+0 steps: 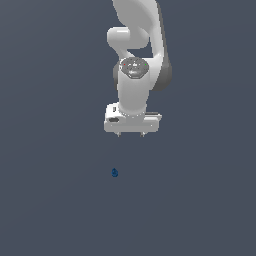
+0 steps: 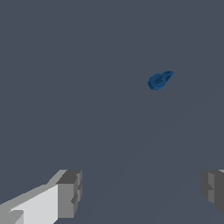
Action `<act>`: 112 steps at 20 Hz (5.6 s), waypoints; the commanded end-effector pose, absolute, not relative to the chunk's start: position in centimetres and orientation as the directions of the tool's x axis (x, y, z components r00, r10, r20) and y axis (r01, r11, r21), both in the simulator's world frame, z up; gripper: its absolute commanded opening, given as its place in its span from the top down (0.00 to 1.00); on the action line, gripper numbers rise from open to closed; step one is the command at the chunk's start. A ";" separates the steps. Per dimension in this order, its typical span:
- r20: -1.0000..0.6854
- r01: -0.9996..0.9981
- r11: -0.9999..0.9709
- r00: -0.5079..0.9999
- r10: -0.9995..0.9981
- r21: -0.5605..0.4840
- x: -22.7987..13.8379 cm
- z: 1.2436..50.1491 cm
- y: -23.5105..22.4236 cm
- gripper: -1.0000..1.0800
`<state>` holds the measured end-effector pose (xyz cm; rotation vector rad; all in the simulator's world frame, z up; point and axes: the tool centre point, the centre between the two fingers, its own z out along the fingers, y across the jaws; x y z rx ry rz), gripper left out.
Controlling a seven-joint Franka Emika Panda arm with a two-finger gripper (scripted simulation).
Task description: Pick up the object and move it to a goal position.
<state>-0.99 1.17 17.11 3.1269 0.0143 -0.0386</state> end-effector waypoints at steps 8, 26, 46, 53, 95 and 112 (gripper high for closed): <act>-0.021 0.037 -0.999 0.999 0.036 0.029 -1.1 17.8 2.1 0.04; -0.016 -0.036 -0.999 0.999 -0.036 0.025 1.0 16.8 1.1 0.04; -0.001 -0.376 -0.927 0.927 -0.376 0.001 8.8 10.0 -5.5 0.04; 0.000 -0.404 -0.915 0.915 -0.404 0.000 9.4 9.3 -6.1 0.04; 0.000 -0.404 -0.915 0.915 -0.404 0.000 8.6 7.8 -0.2 1.00; 0.000 -0.404 -0.915 0.915 -0.404 0.001 7.6 15.2 12.2 1.00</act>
